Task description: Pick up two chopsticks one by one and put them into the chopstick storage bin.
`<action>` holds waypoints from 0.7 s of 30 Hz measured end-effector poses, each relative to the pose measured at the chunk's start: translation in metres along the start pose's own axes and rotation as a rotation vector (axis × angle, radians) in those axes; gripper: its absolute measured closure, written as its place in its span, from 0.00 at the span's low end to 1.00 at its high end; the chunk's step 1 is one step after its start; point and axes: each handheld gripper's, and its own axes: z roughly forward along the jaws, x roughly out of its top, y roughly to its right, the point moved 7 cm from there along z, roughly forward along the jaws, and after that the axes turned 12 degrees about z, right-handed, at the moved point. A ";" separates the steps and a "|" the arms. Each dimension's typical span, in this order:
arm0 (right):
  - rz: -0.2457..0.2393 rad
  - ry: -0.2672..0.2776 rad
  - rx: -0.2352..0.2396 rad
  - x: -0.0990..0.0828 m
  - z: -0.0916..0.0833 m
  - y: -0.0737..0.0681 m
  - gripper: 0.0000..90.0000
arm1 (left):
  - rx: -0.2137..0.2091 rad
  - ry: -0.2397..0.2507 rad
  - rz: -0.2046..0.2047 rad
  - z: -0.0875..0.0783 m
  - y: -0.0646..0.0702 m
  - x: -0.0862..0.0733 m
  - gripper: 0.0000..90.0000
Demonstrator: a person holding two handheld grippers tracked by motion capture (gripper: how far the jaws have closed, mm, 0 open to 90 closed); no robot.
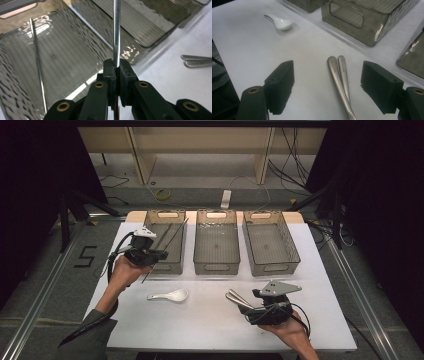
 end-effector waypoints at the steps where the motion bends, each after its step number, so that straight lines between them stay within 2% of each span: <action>1: 0.002 0.003 0.001 0.000 -0.001 0.000 0.31 | 0.000 0.000 0.000 0.000 0.000 0.000 0.94; 2: 0.002 0.005 -0.001 0.000 -0.002 0.000 0.31 | 0.010 0.010 -0.018 0.001 -0.006 0.004 0.94; 4: 0.005 0.010 0.002 -0.001 -0.003 0.000 0.31 | 0.016 0.013 -0.026 0.003 -0.011 0.008 0.94; 13: 0.006 -0.001 0.008 -0.005 -0.004 0.000 0.30 | 0.071 0.003 -0.052 0.011 -0.037 0.026 0.94; 21: 0.001 0.003 0.023 -0.005 -0.005 -0.004 0.29 | 0.118 -0.007 -0.073 0.019 -0.056 0.035 0.94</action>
